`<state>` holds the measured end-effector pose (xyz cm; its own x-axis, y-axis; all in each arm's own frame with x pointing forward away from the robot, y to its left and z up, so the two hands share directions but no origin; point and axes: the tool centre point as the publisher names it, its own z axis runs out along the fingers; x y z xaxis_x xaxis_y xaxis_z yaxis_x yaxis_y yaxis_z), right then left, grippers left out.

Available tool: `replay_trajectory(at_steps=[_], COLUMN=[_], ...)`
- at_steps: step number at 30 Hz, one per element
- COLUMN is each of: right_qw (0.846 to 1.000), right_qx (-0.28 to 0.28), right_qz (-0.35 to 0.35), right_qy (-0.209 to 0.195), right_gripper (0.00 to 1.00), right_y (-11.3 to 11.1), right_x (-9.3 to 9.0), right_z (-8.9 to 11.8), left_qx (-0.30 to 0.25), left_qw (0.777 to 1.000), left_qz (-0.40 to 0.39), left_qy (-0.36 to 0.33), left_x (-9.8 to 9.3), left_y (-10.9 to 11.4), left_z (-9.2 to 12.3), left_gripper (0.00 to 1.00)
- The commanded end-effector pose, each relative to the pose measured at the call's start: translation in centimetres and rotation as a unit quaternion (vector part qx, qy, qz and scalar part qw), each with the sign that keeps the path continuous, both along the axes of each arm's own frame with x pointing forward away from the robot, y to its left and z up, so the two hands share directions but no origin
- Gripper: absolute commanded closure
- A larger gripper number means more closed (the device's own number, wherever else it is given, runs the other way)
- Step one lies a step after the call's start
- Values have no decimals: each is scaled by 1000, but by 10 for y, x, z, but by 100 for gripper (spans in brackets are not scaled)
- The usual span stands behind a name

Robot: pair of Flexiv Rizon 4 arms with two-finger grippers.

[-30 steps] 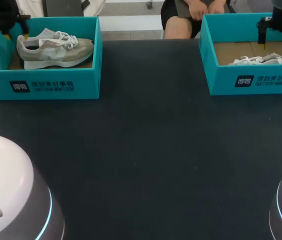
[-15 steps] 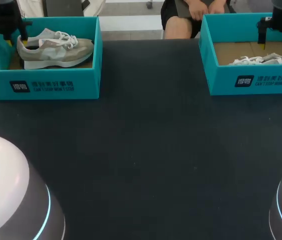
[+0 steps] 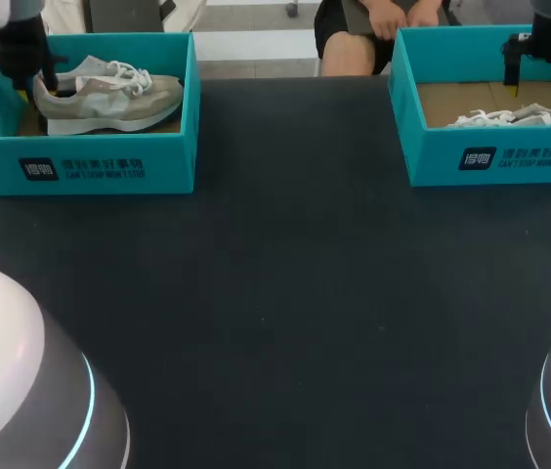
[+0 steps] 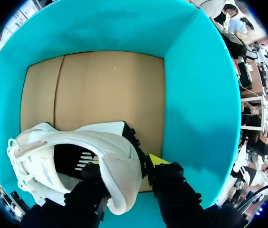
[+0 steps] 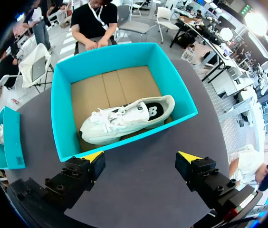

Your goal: Take the shoe out of the shoebox, open the shoe tongue, remove and reinsert the insole, then place the shoe into the shoebox

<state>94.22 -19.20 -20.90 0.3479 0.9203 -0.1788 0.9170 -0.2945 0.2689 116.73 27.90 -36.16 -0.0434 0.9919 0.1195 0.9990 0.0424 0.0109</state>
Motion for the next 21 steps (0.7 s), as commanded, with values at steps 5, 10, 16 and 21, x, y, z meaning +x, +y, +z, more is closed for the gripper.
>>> replay_trajectory(at_steps=[5,10,16,21], right_qw=[1000,1000,1000,1000], right_qx=[0,0,0,0], right_qz=[1,1,1,1], right_qy=[-1,-1,-1,-1], right_gripper=[0,0,0,0], right_y=[0,0,0,0], right_x=[-1,-1,-1,-1], right_z=[0,0,0,0], left_qx=[12,28,46,26], left_qw=[1000,999,998,999], left_qz=[-11,-22,-22,-25], left_qy=[16,17,24,40], left_x=[6,3,-6,-20], left_y=[1,4,7,10], left_z=[5,15,47,94], left_gripper=[100,100,100,100])
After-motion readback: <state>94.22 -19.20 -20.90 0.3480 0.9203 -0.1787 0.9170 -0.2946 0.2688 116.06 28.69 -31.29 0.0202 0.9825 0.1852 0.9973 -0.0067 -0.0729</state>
